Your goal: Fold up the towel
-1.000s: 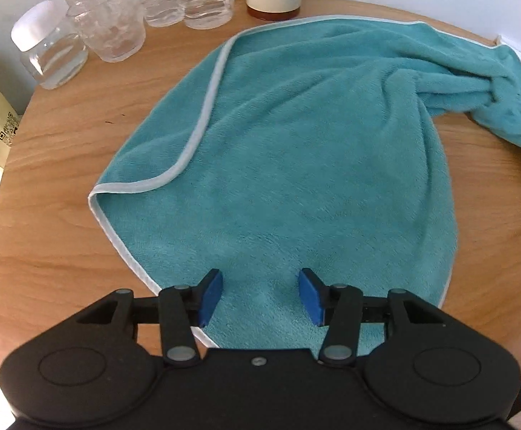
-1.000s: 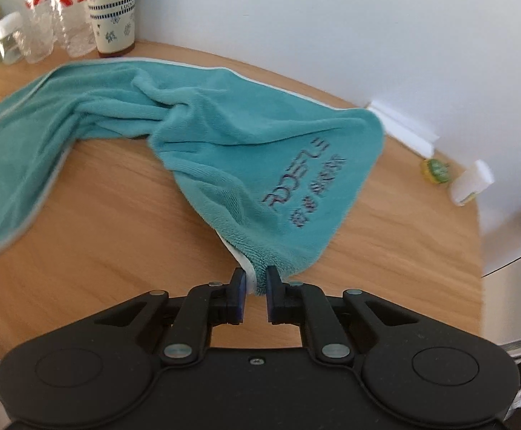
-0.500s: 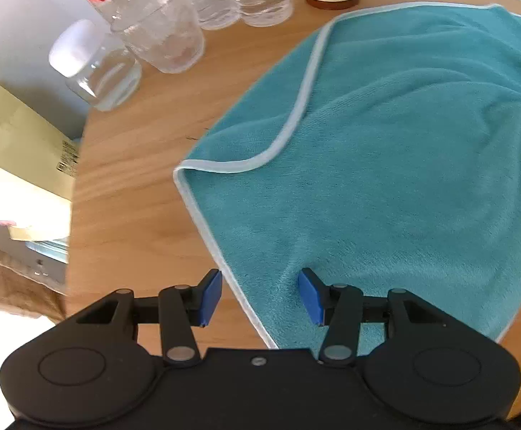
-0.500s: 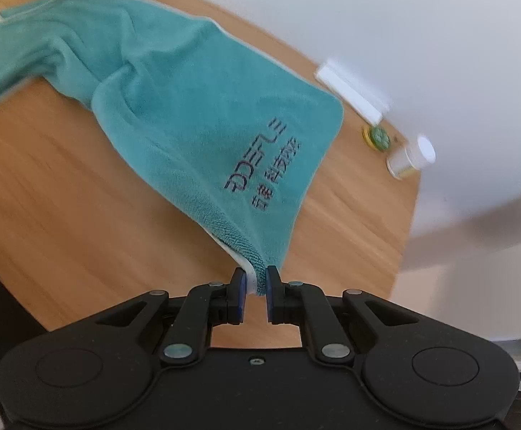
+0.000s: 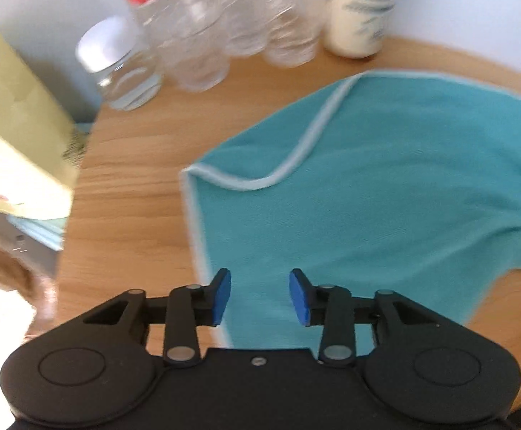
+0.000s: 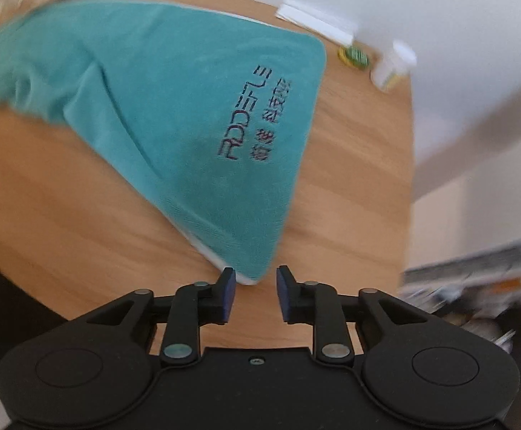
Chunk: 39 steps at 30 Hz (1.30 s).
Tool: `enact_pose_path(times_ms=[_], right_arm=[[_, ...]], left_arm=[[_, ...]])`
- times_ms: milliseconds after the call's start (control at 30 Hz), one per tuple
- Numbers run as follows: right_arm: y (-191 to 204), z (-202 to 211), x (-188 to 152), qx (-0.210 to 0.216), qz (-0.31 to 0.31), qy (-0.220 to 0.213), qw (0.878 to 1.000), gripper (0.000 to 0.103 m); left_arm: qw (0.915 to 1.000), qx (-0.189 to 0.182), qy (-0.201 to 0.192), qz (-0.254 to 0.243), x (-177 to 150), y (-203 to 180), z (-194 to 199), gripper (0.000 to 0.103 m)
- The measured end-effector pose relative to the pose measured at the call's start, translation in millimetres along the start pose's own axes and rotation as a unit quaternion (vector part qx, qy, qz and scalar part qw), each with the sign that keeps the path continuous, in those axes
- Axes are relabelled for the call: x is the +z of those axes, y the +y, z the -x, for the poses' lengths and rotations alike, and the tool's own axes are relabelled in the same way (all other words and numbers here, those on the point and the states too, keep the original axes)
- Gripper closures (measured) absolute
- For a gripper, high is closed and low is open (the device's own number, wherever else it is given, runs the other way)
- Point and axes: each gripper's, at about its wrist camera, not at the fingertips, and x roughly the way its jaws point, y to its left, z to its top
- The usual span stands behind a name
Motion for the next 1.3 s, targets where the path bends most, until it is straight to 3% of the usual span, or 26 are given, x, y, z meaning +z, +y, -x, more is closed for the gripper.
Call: enact_pose_path(times_ms=[100,200,300,400,567,600,633,733,833,1033,1133,1167,1300], right_arm=[[2.9,-7.2,-4.0,0.001,-0.027,-0.021,0.999,0.070],[11.9,-17.7,-9.0,-0.001,-0.019,-0.010,1.000,0.066],[22.3,-23.6,-19.8,-0.039,0.002,-0.005,0.999,0.065],[24.1,-33.7,-29.4,-0.050,-0.010,0.006,0.999,0.064],[15.8,-37.4,-29.4,-0.073,-0.051,-0.047,0.995,0.064],[14.5,-38.7,-28.6,-0.077,-0.052,-0.054,0.994,0.067],[13.0,-40.5,-27.1,-0.079,-0.052,-0.058,0.994,0.095],[7.6,-43.1,-23.0,-0.065,-0.067,-0.072,0.993,0.098],[4.6,-34.0,-24.7,-0.092,-0.064,-0.082,0.990,0.098],[7.1,6.6,-29.4,-0.153,-0.010,-0.082,0.985,0.098],[22.5,20.8,-31.8,-0.194,0.070,-0.085,0.975,0.098],[29.0,19.3,-33.9,-0.195,0.099,-0.073,0.973,0.097],[39.8,11.2,-46.2,-0.130,0.147,-0.037,0.980,0.096]], left_arm=[[0.9990,-0.040,-0.009,-0.019,-12.4,-26.6,4.4,0.059],[0.9981,-0.056,0.010,-0.025,-23.6,-42.5,-4.6,0.059],[0.9979,-0.051,0.021,-0.033,-29.6,-45.0,-16.7,0.059],[0.9979,-0.041,0.039,-0.030,-36.8,-41.7,-27.1,0.059],[0.9975,-0.027,0.056,-0.035,-42.5,-36.9,-35.3,0.059],[0.9975,-0.028,0.056,-0.034,-42.4,-36.5,-35.4,0.059],[0.9974,-0.028,0.057,-0.035,-42.3,-36.4,-35.7,0.059],[0.9968,-0.023,0.064,-0.042,-41.3,-35.6,-36.7,0.057],[0.9965,0.005,0.065,-0.053,-42.3,-28.0,-36.9,0.056],[0.9939,0.029,0.092,-0.053,-45.3,1.3,-36.7,0.056],[0.9922,0.039,0.099,-0.064,-45.0,6.7,-37.2,0.056],[0.9917,0.041,0.102,-0.067,-44.9,7.2,-37.3,0.056],[0.9891,0.051,0.115,-0.076,-44.7,4.1,-37.9,0.056]])
